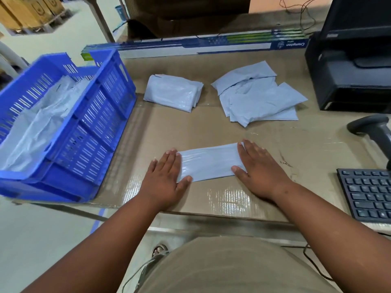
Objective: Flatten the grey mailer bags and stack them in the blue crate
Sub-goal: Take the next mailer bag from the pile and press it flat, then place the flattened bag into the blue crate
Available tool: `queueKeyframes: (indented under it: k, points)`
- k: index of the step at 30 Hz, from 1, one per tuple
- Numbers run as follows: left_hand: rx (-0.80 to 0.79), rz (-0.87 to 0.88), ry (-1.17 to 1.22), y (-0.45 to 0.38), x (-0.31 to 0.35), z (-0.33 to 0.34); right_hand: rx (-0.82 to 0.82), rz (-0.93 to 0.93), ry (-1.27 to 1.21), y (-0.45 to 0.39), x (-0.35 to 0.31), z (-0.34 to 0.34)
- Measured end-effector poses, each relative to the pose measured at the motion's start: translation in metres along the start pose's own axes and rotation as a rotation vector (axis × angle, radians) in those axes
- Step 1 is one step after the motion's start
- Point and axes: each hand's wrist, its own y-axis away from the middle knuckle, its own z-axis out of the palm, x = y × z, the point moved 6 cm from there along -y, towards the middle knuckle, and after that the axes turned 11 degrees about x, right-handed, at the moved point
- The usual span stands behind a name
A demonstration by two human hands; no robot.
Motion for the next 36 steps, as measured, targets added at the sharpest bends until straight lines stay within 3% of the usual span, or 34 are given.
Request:
queueKeyframes:
  k: [5, 7, 15, 18, 24, 32, 36]
  points:
    - [0.011, 0.009, 0.176, -0.033, 0.019, -0.036, -0.013, -0.027, -0.021, -0.020, 0.005, -0.021]
    - [-0.071, 0.045, 0.207, -0.050, 0.034, -0.046, -0.045, -0.068, -0.038, -0.034, 0.000, -0.029]
    - [-0.204, -0.045, -0.093, -0.081, 0.054, -0.061, -0.194, -0.125, 0.158, -0.071, -0.031, -0.052]
    - [-0.135, -0.052, -0.132, -0.079, 0.052, -0.074, -0.179, -0.141, 0.109, -0.072, -0.044, -0.062]
    - [-0.136, -0.198, 0.053, -0.067, 0.025, -0.127, -0.077, -0.217, 0.139, -0.091, -0.095, -0.102]
    - [0.091, -0.372, 0.072, -0.039, -0.056, -0.257, 0.181, -0.443, 0.064, -0.134, -0.229, -0.199]
    - [0.216, -0.456, 0.018, -0.016, -0.110, -0.325, 0.216, -0.578, 0.071, -0.163, -0.309, -0.243]
